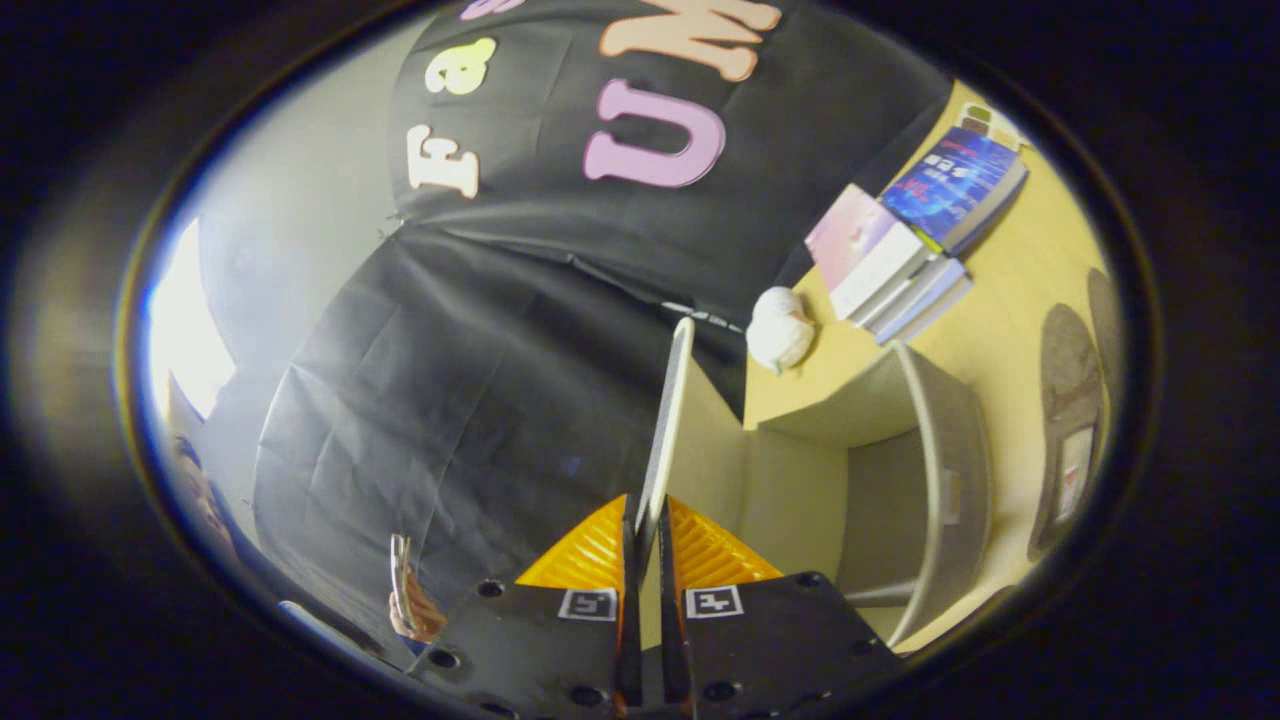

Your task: Open the storage box then place both shoes into the box .Put the left shoe in first, then the right shoe, with the right side of both shoes facing outward in a uniform manner.

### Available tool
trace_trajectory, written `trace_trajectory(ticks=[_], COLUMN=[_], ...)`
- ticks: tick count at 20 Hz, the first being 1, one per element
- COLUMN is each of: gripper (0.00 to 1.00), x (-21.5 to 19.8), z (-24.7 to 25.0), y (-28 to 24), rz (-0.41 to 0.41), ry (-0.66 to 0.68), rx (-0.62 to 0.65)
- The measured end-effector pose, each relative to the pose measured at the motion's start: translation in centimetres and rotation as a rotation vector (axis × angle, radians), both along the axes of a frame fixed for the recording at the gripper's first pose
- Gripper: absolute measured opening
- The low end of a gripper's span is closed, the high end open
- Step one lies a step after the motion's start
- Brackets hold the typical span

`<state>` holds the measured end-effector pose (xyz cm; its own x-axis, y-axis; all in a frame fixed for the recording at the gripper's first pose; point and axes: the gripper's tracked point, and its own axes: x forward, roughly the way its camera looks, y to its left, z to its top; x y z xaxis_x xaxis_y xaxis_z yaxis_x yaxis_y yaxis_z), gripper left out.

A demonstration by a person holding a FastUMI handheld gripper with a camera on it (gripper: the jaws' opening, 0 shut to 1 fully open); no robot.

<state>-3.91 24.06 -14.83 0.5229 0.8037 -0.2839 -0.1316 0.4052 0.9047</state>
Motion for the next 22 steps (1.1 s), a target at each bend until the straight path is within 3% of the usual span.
trace_trajectory(ticks=[11,15,22], gripper=[0.13,0.13,0.19], x=[-1.9,-2.8,0.0], z=[-2.4,-3.3,-6.9], y=[15.1,16.5,17.3], rz=[0.23,0.238,0.197], ry=[0.089,0.129,0.128], rx=[-0.022,-0.056,-0.182])
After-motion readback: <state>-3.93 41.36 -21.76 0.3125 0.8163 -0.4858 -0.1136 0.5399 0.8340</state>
